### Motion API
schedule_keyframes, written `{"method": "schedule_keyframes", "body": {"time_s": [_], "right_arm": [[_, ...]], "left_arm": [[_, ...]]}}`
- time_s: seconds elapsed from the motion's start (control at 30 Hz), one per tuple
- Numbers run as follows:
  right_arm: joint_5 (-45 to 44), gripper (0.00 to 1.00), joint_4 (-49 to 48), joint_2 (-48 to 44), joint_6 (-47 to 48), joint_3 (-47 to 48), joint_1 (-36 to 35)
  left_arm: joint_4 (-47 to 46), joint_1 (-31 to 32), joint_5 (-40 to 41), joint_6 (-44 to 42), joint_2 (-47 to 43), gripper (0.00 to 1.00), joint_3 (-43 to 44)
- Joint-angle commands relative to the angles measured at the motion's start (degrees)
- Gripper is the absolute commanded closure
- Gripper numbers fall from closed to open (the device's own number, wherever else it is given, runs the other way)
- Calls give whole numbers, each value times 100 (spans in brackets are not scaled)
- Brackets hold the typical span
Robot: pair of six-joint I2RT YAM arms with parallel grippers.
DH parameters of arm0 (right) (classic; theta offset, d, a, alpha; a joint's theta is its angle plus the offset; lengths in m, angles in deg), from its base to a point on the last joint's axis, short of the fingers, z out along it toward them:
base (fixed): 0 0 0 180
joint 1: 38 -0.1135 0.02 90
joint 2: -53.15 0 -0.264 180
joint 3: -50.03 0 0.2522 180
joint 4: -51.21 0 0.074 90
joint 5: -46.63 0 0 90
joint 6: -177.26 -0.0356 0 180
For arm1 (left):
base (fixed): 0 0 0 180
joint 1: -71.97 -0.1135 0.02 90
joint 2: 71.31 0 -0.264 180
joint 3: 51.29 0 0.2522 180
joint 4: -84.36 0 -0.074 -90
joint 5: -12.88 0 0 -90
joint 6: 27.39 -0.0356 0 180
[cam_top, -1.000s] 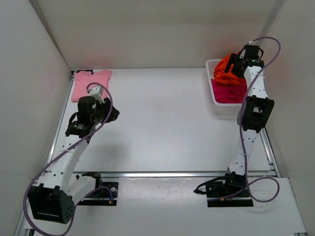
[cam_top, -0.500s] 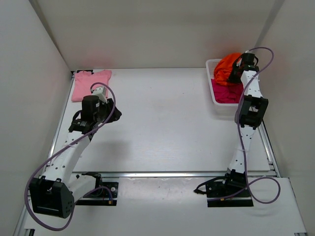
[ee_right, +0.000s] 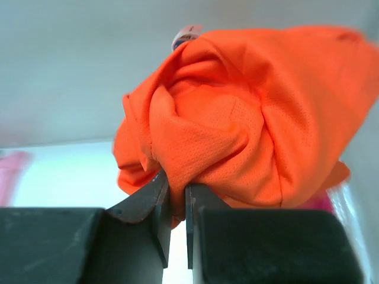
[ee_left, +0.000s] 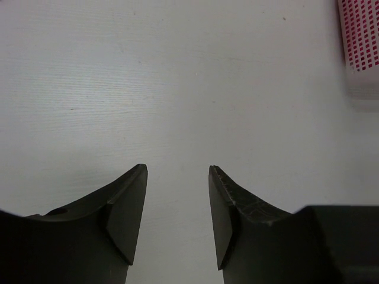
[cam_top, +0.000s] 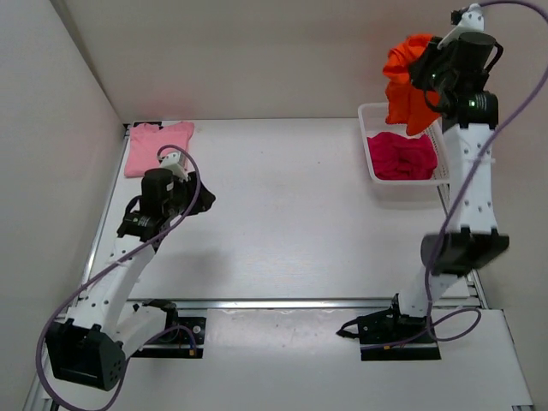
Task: Fold and stack the t-shirts
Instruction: Move the tshirt to the center of the board
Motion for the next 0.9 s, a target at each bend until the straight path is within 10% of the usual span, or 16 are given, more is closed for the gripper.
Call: {"method": "schedule_keyframes", "body": {"time_s": [0.0,0.23,0.53,0.73,0.87], "right_arm": [[-143,100,-624,-1409,176,-1090,-790],[-187,100,-1872,-3397,-237,-4213,-2433],[778,100,-1865,-2890,-773,-5262,-3314],[633,52,-1294,-2019,-730,-5139,-3279],[455,45,-1293,-2167,-659,-5543,-3112]], "left_arm": [[162,-141,1,-39,-436,43,-10],[716,-968,-219,-312,-805,29,411],[664,-408,-228,-14,-753,27,209],[752,613,309,-48,-112,20,235],[498,631,212,75,161,19,130]]}}
